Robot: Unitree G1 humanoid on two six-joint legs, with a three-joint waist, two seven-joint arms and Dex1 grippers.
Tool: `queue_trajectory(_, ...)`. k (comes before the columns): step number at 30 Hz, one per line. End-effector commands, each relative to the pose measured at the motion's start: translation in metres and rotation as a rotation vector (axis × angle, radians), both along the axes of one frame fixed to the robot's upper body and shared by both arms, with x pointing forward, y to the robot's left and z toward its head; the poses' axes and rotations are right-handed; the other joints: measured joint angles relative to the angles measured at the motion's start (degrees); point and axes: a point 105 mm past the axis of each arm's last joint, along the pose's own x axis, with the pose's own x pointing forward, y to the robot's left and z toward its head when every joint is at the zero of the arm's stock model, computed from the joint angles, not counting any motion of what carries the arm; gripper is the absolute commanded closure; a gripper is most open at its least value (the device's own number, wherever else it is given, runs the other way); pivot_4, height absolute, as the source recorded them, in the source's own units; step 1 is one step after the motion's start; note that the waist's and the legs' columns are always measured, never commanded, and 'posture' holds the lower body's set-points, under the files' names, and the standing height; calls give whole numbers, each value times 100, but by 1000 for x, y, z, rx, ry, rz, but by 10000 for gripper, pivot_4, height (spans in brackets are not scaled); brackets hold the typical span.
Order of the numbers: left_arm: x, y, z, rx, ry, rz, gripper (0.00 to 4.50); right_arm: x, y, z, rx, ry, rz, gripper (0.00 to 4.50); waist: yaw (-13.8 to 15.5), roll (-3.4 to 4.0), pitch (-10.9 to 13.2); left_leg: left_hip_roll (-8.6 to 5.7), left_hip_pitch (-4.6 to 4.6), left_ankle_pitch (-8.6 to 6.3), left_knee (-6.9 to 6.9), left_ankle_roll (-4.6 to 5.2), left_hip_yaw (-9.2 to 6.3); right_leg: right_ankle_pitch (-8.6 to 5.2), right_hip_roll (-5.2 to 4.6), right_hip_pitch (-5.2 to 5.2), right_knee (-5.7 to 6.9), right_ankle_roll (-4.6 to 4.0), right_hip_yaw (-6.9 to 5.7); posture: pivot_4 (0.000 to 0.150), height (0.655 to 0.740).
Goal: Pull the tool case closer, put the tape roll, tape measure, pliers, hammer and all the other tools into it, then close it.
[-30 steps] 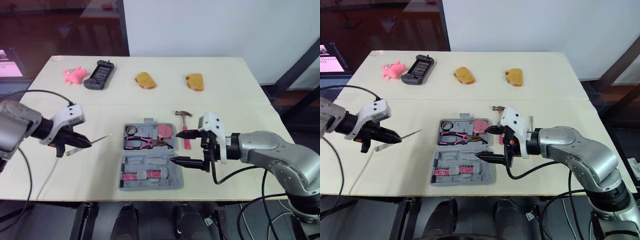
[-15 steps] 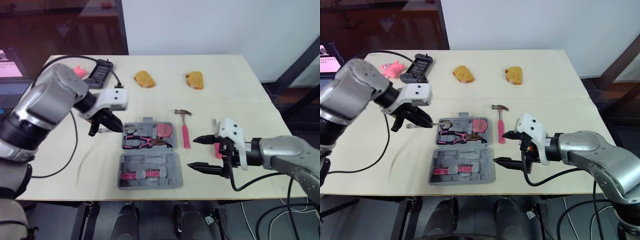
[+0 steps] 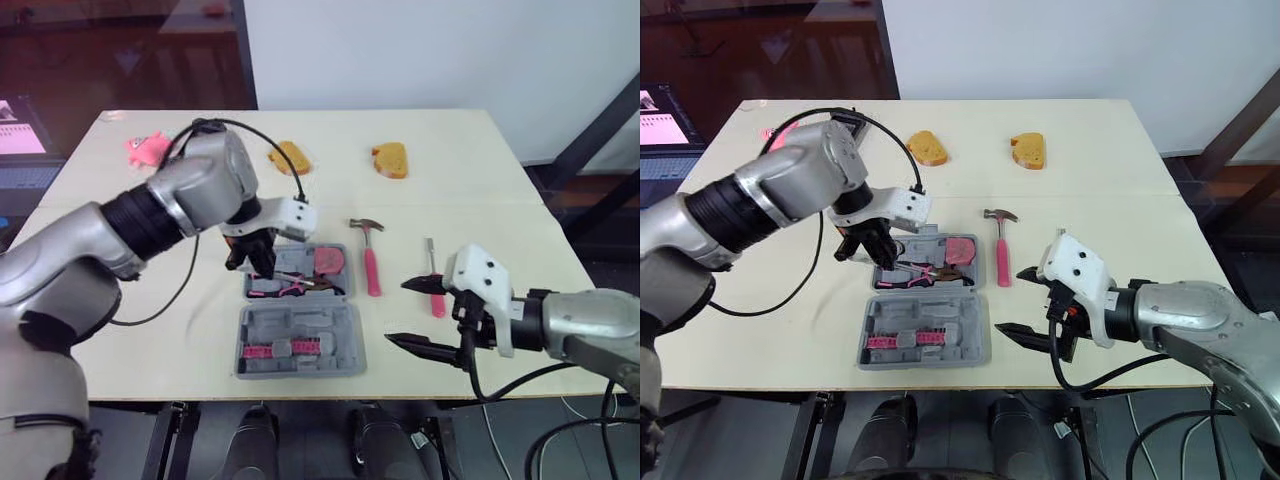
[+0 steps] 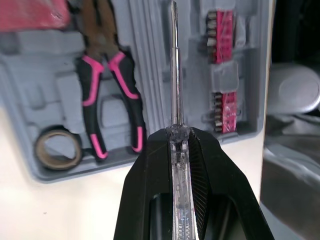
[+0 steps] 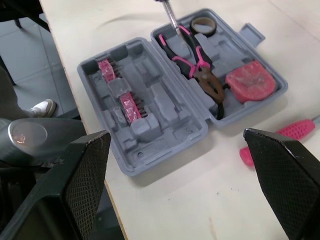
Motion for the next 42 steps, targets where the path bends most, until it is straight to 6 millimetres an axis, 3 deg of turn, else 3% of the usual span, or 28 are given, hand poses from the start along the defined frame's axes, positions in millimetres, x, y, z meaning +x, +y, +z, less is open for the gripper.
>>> queue_trajectory(1,2,-4,-4,19,16,30,44783,-7,8,5,13,-35,21,0,13,0,0,0,0,0,2,0,0,0,0,1,0,0,0,1500,7400)
queue_trajectory(10,-12,-10,-46,40,107,121,44783,-8,17,0,34,24,43,0,1,0,0,0,0,0,7,0,1,0,0,1,3,1,3,1500,7400)
queue_trajectory(16,-6,-11,-67,12,51,144,44783,2,17,-5,51,100,13,0,30,0,0,0,-2,0,22,0,1,0,-1,6,4,2,3,1500,7400)
queue_trajectory(32,8,-16,-64,-15,-12,113,44783,13,18,-40,15,143,39,0,27,0,0,0,-3,-2,30,3,1,0,0,8,5,3,2,1500,7400)
queue_trajectory(36,-5,-13,-67,8,39,69,44783,13,19,-48,4,147,51,0,25,0,0,0,-3,-2,30,3,1,0,0,9,5,3,3,1500,7400)
queue_trajectory(42,-6,-12,-67,14,32,78,44783,12,20,-58,-4,161,59,0,26,1,-1,0,-3,-2,33,3,1,1,0,9,7,3,3,1500,7400)
